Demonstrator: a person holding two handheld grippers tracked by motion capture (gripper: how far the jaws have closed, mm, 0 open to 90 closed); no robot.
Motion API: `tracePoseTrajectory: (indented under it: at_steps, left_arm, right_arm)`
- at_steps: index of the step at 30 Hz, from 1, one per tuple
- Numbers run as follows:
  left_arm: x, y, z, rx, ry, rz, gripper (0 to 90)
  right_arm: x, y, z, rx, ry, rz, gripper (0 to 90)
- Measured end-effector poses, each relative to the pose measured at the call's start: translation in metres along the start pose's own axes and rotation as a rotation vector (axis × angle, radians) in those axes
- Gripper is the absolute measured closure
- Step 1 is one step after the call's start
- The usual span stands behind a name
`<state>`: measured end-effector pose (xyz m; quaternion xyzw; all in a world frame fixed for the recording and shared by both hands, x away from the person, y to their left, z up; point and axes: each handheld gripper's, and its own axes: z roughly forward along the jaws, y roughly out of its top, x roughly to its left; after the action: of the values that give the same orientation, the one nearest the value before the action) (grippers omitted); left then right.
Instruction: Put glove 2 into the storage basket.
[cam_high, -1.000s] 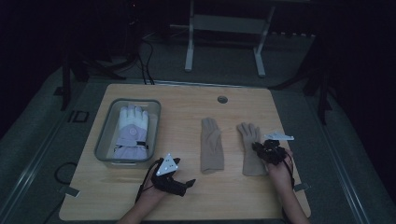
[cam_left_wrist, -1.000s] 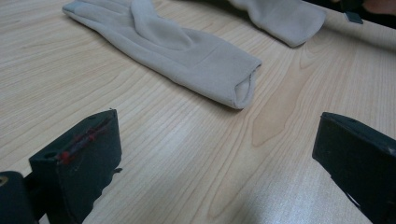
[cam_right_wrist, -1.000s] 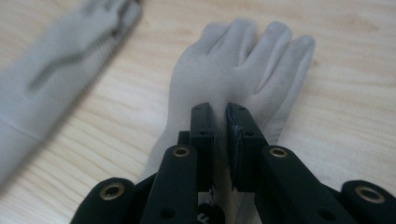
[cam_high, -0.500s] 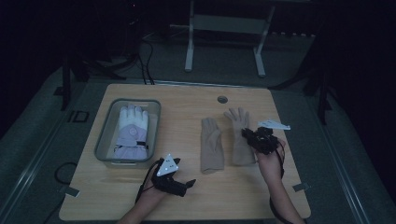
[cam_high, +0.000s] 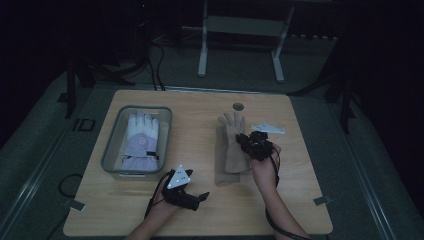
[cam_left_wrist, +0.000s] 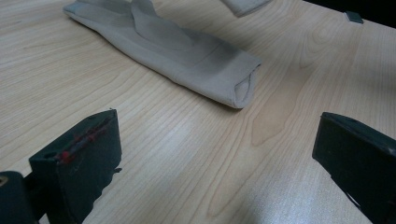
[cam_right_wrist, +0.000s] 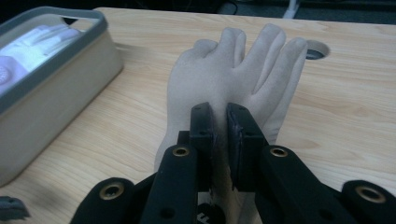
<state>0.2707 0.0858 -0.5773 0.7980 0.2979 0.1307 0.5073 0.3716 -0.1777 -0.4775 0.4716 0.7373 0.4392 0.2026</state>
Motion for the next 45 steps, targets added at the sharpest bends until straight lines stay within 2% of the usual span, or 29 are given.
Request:
tracePoseTrajectory:
  at_steps: [4, 8, 10, 15, 17, 19, 25, 28, 30, 33, 36, 40, 42, 44, 45]
  left_arm:
    - [0.000, 0.000, 0.000, -0.001, 0.000, 0.003, 1.6]
    - [-0.001, 0.000, 0.000, 0.002, 0.001, 0.005, 1.6]
    - [-0.001, 0.000, 0.000, 0.003, -0.002, 0.002, 1.6]
    - [0.000, 0.000, 0.001, 0.006, -0.003, 0.003, 1.6]
    - [-0.001, 0.000, 0.001, 0.006, -0.002, 0.004, 1.6]
    - [-0.001, 0.000, 0.001, 0.006, -0.003, 0.004, 1.6]
    - [-0.001, 0.000, 0.001, 0.010, -0.003, 0.010, 1.6]
    - [-0.001, 0.000, 0.001, 0.012, -0.004, 0.009, 1.6]
    - [-0.001, 0.001, 0.001, 0.016, -0.002, 0.007, 1.6]
    - [-0.001, 0.001, 0.001, 0.016, 0.003, 0.004, 1.6]
    - [-0.001, 0.001, 0.001, 0.016, 0.006, 0.008, 1.6]
    - [-0.002, 0.001, 0.001, 0.005, 0.024, 0.008, 1.6]
    - [-0.002, 0.001, 0.001, 0.002, 0.051, 0.010, 1.6]
    - [0.000, 0.003, 0.001, -0.005, 0.060, -0.016, 1.6]
    - [0.000, 0.003, 0.001, -0.005, 0.060, -0.016, 1.6]
  right_arm:
    - [0.011, -0.005, 0.009, 0.015, 0.007, 0.005, 81.4]
    - [0.015, -0.013, 0.018, 0.039, 0.006, 0.013, 81.3]
    - [0.014, -0.017, 0.022, 0.052, -0.008, 0.010, 81.3]
    - [0.007, -0.026, 0.033, 0.082, -0.017, 0.037, 80.7]
    - [0.005, -0.031, 0.036, 0.102, -0.016, 0.049, 80.6]
    - [0.004, -0.035, 0.039, 0.116, 0.009, 0.072, 80.1]
    - [0.005, -0.042, 0.046, 0.141, 0.006, 0.068, 78.2]
    - [0.003, -0.048, 0.051, 0.164, 0.014, 0.069, 72.6]
    - [0.003, -0.050, 0.054, 0.184, 0.031, 0.057, 63.1]
    - [0.004, -0.053, 0.057, 0.200, 0.027, 0.028, 62.1]
    - [0.005, -0.054, 0.057, 0.198, 0.017, 0.019, 61.6]
    - [0.005, -0.051, 0.051, 0.183, 0.049, 0.008, 51.0]
    - [0.003, -0.047, 0.046, 0.168, 0.070, -0.002, 44.9]
    - [-0.001, -0.043, 0.041, 0.154, 0.058, -0.014, 39.3]
    - [-0.001, -0.043, 0.041, 0.154, 0.058, -0.014, 39.3]
